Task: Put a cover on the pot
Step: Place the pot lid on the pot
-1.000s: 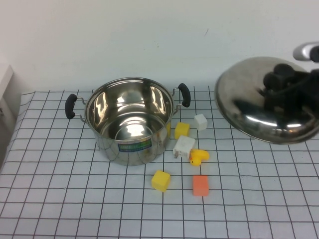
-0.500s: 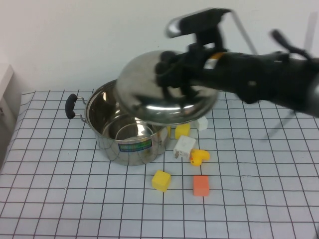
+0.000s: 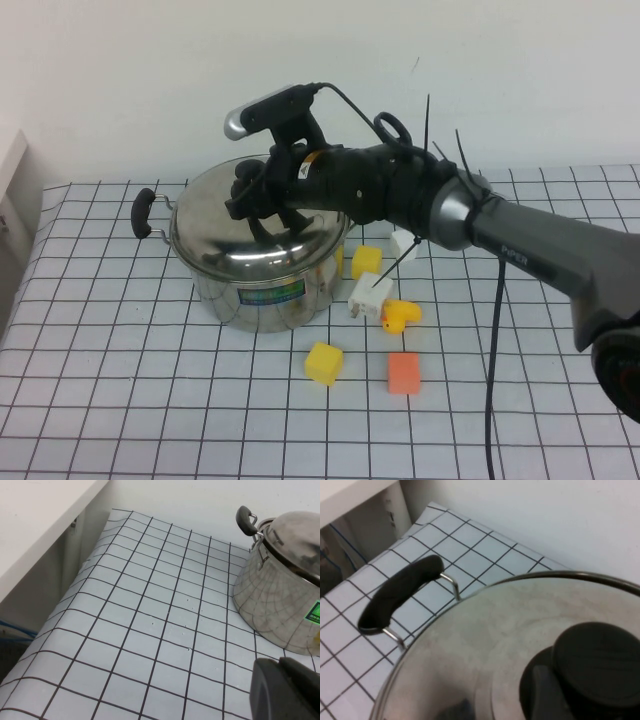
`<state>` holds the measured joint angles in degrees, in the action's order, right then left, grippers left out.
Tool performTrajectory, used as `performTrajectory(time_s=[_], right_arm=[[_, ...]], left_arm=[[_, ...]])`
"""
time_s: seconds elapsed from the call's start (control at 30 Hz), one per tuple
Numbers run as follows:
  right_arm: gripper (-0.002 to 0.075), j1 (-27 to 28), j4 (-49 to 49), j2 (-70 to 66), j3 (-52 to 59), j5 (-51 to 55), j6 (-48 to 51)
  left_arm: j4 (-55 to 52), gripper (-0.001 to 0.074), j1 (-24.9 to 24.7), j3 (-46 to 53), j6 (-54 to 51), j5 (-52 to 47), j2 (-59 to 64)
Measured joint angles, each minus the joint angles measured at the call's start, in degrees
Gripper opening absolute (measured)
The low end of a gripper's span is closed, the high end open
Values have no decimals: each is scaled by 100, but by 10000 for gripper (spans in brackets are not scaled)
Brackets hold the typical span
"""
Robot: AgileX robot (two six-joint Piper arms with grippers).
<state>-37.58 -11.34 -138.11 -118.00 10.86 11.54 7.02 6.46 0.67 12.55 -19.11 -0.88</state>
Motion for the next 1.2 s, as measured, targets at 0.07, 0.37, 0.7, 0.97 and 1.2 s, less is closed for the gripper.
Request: performTrajectory(time_s=[0.07, 0.37, 0.7, 0.97, 1.2], right_arm=[[345, 0, 2, -78, -53, -80, 101], [345, 0, 37, -218, -99, -559, 388], [345, 0, 37, -388, -99, -714, 484], [345, 0, 37, -396, -99, -692, 547], [345, 0, 37, -319, -99, -432, 557]], left_arm=[[0, -3, 0, 0, 0, 0, 0], [0, -3, 0, 0, 0, 0, 0], [0, -3, 0, 0, 0, 0, 0], [0, -3, 0, 0, 0, 0, 0], [0, -3, 0, 0, 0, 0, 0]])
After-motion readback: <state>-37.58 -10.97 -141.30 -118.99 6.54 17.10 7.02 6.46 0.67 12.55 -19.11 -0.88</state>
